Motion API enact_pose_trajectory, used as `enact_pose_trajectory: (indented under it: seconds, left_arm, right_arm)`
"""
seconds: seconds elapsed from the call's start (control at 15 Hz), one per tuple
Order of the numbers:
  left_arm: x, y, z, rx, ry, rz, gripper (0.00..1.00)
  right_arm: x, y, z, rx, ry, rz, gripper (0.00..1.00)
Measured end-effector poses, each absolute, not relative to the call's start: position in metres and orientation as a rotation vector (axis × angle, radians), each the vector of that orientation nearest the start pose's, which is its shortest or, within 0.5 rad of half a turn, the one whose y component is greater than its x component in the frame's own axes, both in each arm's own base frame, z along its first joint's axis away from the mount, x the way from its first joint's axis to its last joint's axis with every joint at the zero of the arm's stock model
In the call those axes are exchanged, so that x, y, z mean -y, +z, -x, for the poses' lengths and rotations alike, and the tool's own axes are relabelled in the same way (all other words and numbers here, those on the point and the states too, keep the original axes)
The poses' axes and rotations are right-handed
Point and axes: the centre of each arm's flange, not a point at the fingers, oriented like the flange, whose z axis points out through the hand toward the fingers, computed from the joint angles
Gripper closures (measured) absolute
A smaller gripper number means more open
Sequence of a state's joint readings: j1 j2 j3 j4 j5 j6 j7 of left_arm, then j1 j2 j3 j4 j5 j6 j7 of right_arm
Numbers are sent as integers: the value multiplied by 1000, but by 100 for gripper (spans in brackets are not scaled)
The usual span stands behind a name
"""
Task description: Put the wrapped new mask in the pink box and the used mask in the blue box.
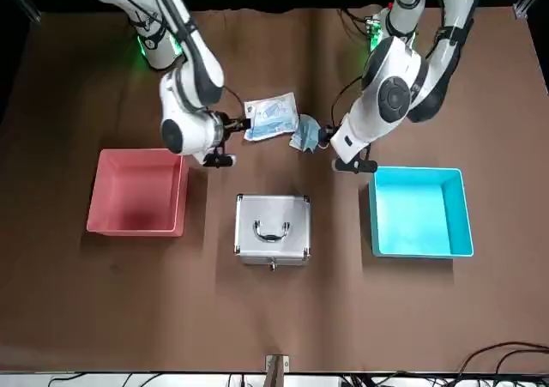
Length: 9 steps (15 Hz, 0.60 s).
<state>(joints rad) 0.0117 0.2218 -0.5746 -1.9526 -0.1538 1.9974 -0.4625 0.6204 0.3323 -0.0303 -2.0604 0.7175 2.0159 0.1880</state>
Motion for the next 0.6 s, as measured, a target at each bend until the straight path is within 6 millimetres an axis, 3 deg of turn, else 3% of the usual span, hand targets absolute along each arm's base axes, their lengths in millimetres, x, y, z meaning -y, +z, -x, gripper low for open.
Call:
enact_pose_trajectory:
  seconds: [0.27, 0.6]
  left_arm:
    - [316, 348, -475, -22, 386, 3274, 0]
    - [358, 314, -430, 47, 317, 3299, 0]
  right_arm:
    - [-364, 216, -419, -55, 788, 2678, 9]
    - [-361, 179, -410, -78, 859, 2700, 14]
